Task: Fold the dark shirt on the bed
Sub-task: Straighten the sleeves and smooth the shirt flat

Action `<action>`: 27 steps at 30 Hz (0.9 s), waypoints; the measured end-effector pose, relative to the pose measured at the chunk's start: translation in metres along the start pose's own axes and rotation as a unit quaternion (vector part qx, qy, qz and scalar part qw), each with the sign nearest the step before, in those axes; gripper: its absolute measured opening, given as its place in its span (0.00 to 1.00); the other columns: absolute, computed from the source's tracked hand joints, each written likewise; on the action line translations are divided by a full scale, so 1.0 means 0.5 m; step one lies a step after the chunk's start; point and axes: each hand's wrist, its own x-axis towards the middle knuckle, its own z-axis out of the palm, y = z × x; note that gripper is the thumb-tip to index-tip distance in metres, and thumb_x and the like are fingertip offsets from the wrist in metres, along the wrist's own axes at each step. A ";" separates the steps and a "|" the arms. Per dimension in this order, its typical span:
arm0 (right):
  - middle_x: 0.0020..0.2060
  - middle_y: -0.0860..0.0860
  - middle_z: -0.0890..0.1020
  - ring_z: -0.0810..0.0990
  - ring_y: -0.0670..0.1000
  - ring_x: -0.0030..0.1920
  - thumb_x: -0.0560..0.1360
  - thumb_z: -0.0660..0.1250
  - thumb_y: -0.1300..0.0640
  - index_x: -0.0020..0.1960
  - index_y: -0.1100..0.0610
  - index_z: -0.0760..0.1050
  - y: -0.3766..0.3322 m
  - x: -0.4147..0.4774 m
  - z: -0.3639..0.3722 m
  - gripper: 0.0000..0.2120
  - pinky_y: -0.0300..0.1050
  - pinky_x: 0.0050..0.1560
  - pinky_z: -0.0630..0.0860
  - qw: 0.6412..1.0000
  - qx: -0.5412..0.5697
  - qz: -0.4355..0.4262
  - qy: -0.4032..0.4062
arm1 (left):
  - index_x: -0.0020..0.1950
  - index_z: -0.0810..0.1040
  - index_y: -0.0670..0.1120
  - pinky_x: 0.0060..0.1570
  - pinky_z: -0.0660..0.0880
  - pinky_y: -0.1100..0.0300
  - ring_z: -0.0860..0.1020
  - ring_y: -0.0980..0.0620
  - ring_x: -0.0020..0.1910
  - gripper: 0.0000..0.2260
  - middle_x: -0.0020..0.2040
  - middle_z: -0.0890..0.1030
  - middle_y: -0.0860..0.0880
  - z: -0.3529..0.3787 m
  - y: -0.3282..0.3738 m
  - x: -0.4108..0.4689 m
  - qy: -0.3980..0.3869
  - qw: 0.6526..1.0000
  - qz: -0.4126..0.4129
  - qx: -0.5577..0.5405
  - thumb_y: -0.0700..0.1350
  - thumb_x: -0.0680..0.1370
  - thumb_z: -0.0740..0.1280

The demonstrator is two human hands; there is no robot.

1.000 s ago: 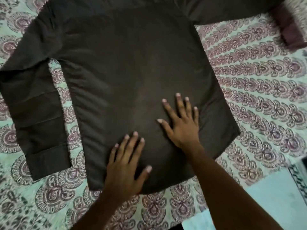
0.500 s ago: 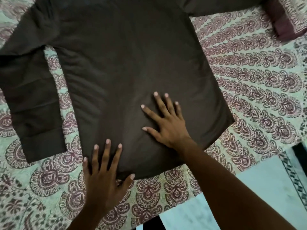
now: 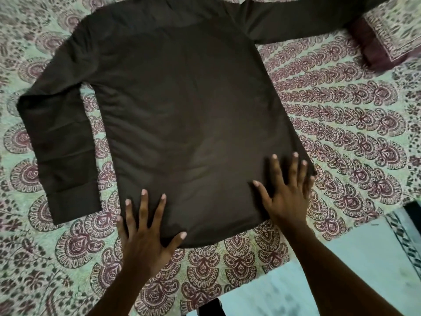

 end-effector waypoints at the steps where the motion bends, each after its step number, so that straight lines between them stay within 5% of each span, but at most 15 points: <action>1: 0.85 0.51 0.41 0.41 0.58 0.85 0.78 0.51 0.25 0.83 0.35 0.46 -0.003 0.011 0.004 0.38 0.65 0.81 0.46 0.999 -0.009 -0.040 -0.010 | 0.84 0.55 0.59 0.76 0.54 0.28 0.47 0.34 0.84 0.46 0.86 0.44 0.48 -0.003 -0.003 0.001 0.004 1.000 0.011 -0.001 0.79 0.71 0.56; 3: 0.85 0.49 0.42 0.44 0.58 0.85 0.78 0.50 0.25 0.83 0.32 0.46 -0.001 0.022 0.015 0.35 0.65 0.82 0.49 0.997 -0.024 -0.069 -0.027 | 0.84 0.54 0.59 0.77 0.53 0.30 0.47 0.36 0.84 0.45 0.86 0.45 0.47 -0.006 -0.009 0.002 0.009 0.998 0.054 0.017 0.78 0.72 0.58; 10: 0.85 0.52 0.43 0.42 0.62 0.84 0.79 0.48 0.24 0.84 0.36 0.43 0.039 -0.046 0.014 0.38 0.73 0.79 0.47 0.992 0.045 0.114 0.003 | 0.85 0.52 0.59 0.80 0.50 0.33 0.45 0.39 0.85 0.42 0.86 0.44 0.47 0.003 0.010 -0.011 -0.002 0.996 0.089 -0.004 0.76 0.76 0.54; 13: 0.85 0.54 0.41 0.38 0.61 0.84 0.78 0.53 0.26 0.84 0.38 0.44 -0.006 -0.066 0.010 0.40 0.70 0.80 0.42 0.999 0.029 0.029 0.005 | 0.85 0.52 0.59 0.80 0.48 0.36 0.45 0.42 0.85 0.37 0.86 0.44 0.49 -0.006 0.049 -0.003 0.025 0.993 0.113 -0.033 0.71 0.79 0.56; 17: 0.85 0.49 0.41 0.42 0.58 0.85 0.78 0.55 0.26 0.83 0.35 0.46 -0.076 -0.116 0.042 0.38 0.68 0.81 0.49 0.985 -0.037 -0.162 -0.053 | 0.85 0.51 0.61 0.79 0.51 0.35 0.47 0.43 0.85 0.36 0.86 0.45 0.51 0.012 0.086 -0.003 0.007 0.986 0.165 -0.014 0.70 0.80 0.58; 23: 0.85 0.48 0.46 0.46 0.55 0.85 0.79 0.54 0.28 0.84 0.37 0.51 -0.043 -0.218 0.041 0.36 0.66 0.80 0.54 0.992 -0.033 -0.113 -0.055 | 0.85 0.47 0.62 0.79 0.51 0.35 0.46 0.42 0.85 0.35 0.86 0.45 0.52 0.018 0.066 -0.065 -0.025 0.982 0.188 -0.002 0.69 0.81 0.55; 27: 0.85 0.54 0.52 0.53 0.60 0.84 0.80 0.51 0.29 0.84 0.43 0.57 -0.078 -0.226 0.019 0.36 0.67 0.80 0.54 0.995 -0.009 -0.070 -0.075 | 0.84 0.57 0.59 0.78 0.59 0.37 0.52 0.45 0.85 0.29 0.86 0.51 0.53 0.000 0.033 -0.075 -0.050 0.972 0.222 -0.053 0.63 0.83 0.55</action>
